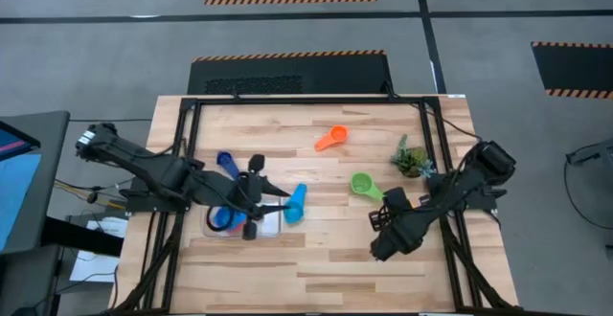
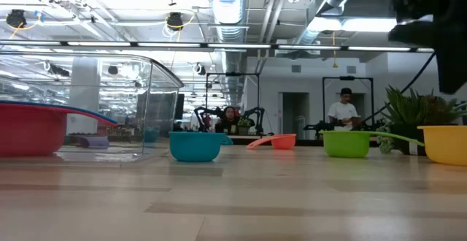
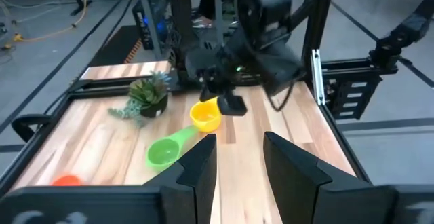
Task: Nest measuring cups in basket
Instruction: Stack the yellow measuring cup on the blue measuring cup in the transparent bin
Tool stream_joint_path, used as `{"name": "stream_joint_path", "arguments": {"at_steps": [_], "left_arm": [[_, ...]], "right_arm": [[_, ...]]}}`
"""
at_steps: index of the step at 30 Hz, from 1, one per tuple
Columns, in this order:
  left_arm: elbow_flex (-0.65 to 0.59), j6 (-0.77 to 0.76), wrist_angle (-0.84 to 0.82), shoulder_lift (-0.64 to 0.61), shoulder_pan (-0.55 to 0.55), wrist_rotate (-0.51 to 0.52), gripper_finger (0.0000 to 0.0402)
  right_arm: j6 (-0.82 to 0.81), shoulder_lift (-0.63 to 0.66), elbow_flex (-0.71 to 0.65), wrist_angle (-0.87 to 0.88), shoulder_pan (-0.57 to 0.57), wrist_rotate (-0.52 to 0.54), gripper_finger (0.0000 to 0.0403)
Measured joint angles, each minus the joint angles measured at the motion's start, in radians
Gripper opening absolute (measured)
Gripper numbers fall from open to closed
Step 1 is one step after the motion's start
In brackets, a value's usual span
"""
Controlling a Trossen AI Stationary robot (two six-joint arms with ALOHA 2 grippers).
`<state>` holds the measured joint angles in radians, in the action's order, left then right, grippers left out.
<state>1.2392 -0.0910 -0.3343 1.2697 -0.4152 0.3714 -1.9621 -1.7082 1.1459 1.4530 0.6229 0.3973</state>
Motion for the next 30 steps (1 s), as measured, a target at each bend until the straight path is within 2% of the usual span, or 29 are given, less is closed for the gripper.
{"name": "stream_joint_path", "arguments": {"at_steps": [4, 9, 14, 17, 19, 22, 25, 28, 30], "left_arm": [[0.0, -0.001, -0.033, -0.038, 0.0, 0.003, 0.0114], [0.0, -0.014, -0.075, -0.046, -0.001, 0.0, 0.0114], [0.0, -0.038, -0.101, -0.046, -0.005, -0.025, 0.0114], [0.0, -0.04, -0.104, -0.046, -0.008, -0.024, 0.0114], [0.0, -0.04, -0.105, -0.046, -0.008, -0.024, 0.0114], [0.0, -0.039, -0.105, -0.046, -0.008, -0.024, 0.0114], [0.0, -0.039, -0.105, -0.046, -0.008, -0.024, 0.0114], [0.0, -0.039, -0.104, -0.046, -0.008, -0.024, 0.0114], [0.0, -0.039, -0.105, -0.046, -0.008, -0.024, 0.0114]], "right_arm": [[0.029, -0.016, -0.073, -0.139, -0.034, -0.008, 0.0007], [0.032, -0.036, -0.125, -0.207, -0.063, -0.032, 0.0004], [0.057, -0.079, -0.153, -0.259, -0.07, -0.075, 0.0009], [0.108, -0.106, -0.151, -0.371, -0.07, -0.095, 0.0007], [0.138, -0.111, -0.142, -0.449, -0.069, -0.072, 0.0005], [0.163, -0.114, -0.078, -0.55, -0.07, -0.006, 0.0005], [0.212, -0.109, 0.008, -0.517, -0.076, 0.061, 0.0008], [0.318, -0.106, 0.101, -0.563, -0.083, 0.076, 0.0006], [0.404, -0.106, 0.166, -0.564, -0.082, 0.13, 0.0005]]}}
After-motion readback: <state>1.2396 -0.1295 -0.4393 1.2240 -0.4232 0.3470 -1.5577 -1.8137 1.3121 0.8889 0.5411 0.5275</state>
